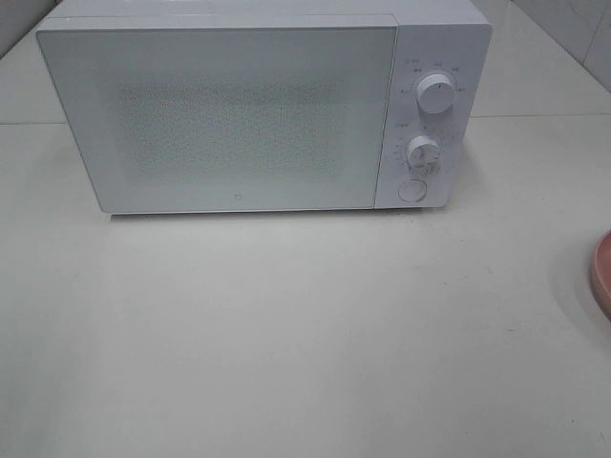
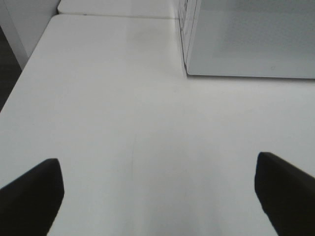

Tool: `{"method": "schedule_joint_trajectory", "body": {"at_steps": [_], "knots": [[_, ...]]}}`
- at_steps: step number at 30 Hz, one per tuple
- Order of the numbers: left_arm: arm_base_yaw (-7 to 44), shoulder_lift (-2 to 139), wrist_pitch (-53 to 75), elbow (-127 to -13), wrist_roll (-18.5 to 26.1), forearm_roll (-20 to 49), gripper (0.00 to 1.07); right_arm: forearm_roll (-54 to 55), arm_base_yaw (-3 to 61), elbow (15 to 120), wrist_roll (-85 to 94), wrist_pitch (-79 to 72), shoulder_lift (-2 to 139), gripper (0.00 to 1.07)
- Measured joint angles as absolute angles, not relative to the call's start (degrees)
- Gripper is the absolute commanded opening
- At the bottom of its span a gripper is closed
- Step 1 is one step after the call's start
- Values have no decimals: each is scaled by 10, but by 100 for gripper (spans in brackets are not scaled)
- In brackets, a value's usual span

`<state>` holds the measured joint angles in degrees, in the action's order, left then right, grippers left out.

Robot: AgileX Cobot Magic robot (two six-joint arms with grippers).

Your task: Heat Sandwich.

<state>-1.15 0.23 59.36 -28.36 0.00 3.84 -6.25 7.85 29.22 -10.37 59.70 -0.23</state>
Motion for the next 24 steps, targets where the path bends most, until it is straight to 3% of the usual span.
{"method": "schedule_joint_trajectory", "body": {"at_steps": [24], "knots": [[-11, -2, 593, -284, 0, 39, 103, -62, 78, 292, -104, 597, -2, 76]]}}
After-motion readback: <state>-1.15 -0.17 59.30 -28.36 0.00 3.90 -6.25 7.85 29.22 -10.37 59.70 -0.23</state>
